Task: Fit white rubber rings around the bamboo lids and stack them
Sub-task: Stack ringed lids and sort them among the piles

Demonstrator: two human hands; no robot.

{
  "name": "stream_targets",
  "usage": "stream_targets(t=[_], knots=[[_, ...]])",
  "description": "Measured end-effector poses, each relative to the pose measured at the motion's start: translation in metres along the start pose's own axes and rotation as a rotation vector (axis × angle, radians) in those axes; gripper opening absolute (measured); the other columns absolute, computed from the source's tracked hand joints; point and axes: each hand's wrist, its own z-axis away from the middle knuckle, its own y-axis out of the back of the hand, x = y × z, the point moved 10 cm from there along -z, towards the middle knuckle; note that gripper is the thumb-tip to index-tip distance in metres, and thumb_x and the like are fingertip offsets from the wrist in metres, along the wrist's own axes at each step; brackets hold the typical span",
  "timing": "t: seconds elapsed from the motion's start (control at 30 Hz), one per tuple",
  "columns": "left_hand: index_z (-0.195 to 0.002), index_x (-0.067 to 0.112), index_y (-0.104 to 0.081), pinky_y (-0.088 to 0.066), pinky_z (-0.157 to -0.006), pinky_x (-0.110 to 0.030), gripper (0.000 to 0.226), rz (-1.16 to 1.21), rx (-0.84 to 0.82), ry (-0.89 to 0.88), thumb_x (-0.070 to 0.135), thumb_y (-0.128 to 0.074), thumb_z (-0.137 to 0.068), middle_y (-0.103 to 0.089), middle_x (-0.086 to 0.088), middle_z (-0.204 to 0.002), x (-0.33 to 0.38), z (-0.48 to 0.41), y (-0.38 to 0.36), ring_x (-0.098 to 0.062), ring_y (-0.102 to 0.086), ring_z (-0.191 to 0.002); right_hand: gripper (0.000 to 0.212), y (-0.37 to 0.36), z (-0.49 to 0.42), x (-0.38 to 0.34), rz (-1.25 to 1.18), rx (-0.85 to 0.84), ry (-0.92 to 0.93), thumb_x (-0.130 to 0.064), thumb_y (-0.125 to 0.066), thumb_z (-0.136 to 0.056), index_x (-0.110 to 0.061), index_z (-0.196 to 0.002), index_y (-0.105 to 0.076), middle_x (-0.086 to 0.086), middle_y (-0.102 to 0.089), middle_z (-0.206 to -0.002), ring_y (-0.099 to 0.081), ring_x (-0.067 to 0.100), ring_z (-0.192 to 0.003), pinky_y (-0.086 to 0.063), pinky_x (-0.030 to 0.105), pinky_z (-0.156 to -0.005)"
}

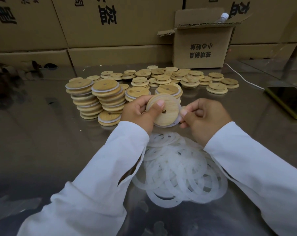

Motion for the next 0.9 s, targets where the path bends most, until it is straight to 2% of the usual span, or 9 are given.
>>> stream_targets(t=[0.1, 0.2, 0.27, 0.4, 0.57, 0.73, 0.9], knots=[[-0.084, 0.021, -0.067, -0.054, -0.086, -0.047, 0.01, 0.04, 0.0, 0.059, 0.013, -0.062, -0.086, -0.071, -0.001, -0.08, -0.008, -0.002, 0.002, -0.024, -0.067, -0.087, 0.021, -0.001, 0.001, -0.001, 0.004, 0.005, 0.006, -0.013, -0.057, -0.089, -0.022, -0.07, -0.055, -0.004, -0.065, -0.066, -0.06, 0.0, -0.055, -0.04, 0.016, -0.054], [-0.087, 0.015, -0.068, -0.055, -0.081, -0.046, 0.009, 0.099, -0.015, 0.123, 0.012, -0.06, -0.087, -0.07, -0.009, -0.085, -0.015, -0.003, 0.0, -0.032, -0.067, -0.09, 0.02, -0.001, 0.002, -0.003, 0.021, 0.012, 0.015, -0.016, -0.057, -0.089, -0.023, -0.07, -0.054, -0.004, -0.065, -0.067, -0.059, -0.001, -0.053, -0.038, 0.011, -0.051], [-0.091, 0.01, -0.067, -0.055, -0.08, -0.047, 0.01, 0.139, -0.026, 0.166, 0.011, -0.058, -0.088, -0.068, -0.016, -0.092, -0.018, -0.003, -0.001, -0.036, -0.065, -0.094, 0.021, 0.0, 0.002, -0.004, 0.026, 0.019, 0.022, -0.016, -0.058, -0.089, -0.024, -0.07, -0.054, -0.005, -0.064, -0.066, -0.059, 0.0, -0.054, -0.038, 0.014, -0.052], [-0.091, 0.009, -0.066, -0.057, -0.074, -0.04, 0.01, 0.208, -0.055, 0.229, 0.01, -0.056, -0.089, -0.068, -0.014, -0.091, -0.023, -0.003, -0.005, -0.031, -0.066, -0.093, 0.021, 0.001, 0.002, -0.006, 0.028, 0.027, 0.036, -0.015, -0.058, -0.088, -0.024, -0.069, -0.055, -0.004, -0.065, -0.066, -0.061, 0.005, -0.057, -0.044, 0.02, -0.06], [-0.096, 0.008, -0.066, -0.053, -0.084, -0.049, 0.013, 0.166, -0.077, 0.19, 0.011, -0.055, -0.089, -0.066, -0.023, -0.103, -0.018, -0.003, -0.006, -0.038, -0.064, -0.098, 0.022, 0.003, 0.001, -0.006, 0.028, 0.034, 0.034, -0.015, -0.059, -0.087, -0.024, -0.068, -0.055, -0.006, -0.064, -0.064, -0.061, 0.005, -0.057, -0.046, 0.022, -0.061], [-0.089, 0.016, -0.067, -0.055, -0.082, -0.042, 0.01, 0.15, -0.07, 0.136, 0.012, -0.057, -0.089, -0.07, -0.01, -0.089, -0.013, -0.003, -0.005, -0.028, -0.067, -0.09, 0.019, 0.003, 0.002, -0.007, -0.009, 0.026, 0.035, -0.014, -0.058, -0.088, -0.023, -0.071, -0.057, -0.007, -0.064, -0.063, -0.057, -0.003, -0.048, -0.044, 0.015, -0.055], [-0.093, 0.013, -0.066, -0.055, -0.082, -0.045, 0.011, 0.172, -0.074, 0.158, 0.013, -0.056, -0.089, -0.067, -0.018, -0.099, -0.016, -0.004, -0.007, -0.034, -0.065, -0.098, 0.013, 0.004, 0.003, -0.008, -0.096, 0.025, 0.05, -0.014, -0.06, -0.087, -0.014, -0.074, -0.062, -0.005, -0.064, -0.061, -0.054, -0.002, -0.044, -0.043, 0.007, -0.05]])
